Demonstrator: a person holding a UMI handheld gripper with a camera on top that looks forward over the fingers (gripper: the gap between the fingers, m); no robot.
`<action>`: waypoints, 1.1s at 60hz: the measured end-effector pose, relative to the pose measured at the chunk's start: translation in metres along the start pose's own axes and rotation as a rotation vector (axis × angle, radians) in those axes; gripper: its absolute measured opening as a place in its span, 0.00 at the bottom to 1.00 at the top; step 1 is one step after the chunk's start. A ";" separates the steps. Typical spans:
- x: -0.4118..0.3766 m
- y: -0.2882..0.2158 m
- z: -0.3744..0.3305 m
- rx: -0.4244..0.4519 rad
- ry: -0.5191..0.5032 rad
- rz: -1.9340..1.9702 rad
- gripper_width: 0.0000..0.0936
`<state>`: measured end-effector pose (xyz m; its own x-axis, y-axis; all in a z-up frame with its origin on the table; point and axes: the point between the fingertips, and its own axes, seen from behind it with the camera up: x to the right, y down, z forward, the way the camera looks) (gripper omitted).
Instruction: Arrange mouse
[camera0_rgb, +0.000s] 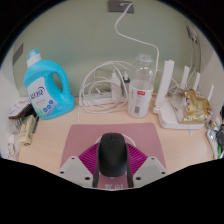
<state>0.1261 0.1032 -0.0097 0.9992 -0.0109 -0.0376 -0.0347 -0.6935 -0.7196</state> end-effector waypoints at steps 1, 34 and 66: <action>0.001 0.001 0.001 -0.002 0.004 0.001 0.43; -0.005 -0.009 -0.164 0.142 0.121 -0.046 0.91; -0.031 0.044 -0.310 0.204 0.162 -0.074 0.91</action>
<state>0.0989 -0.1497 0.1747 0.9885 -0.0916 0.1199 0.0522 -0.5376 -0.8416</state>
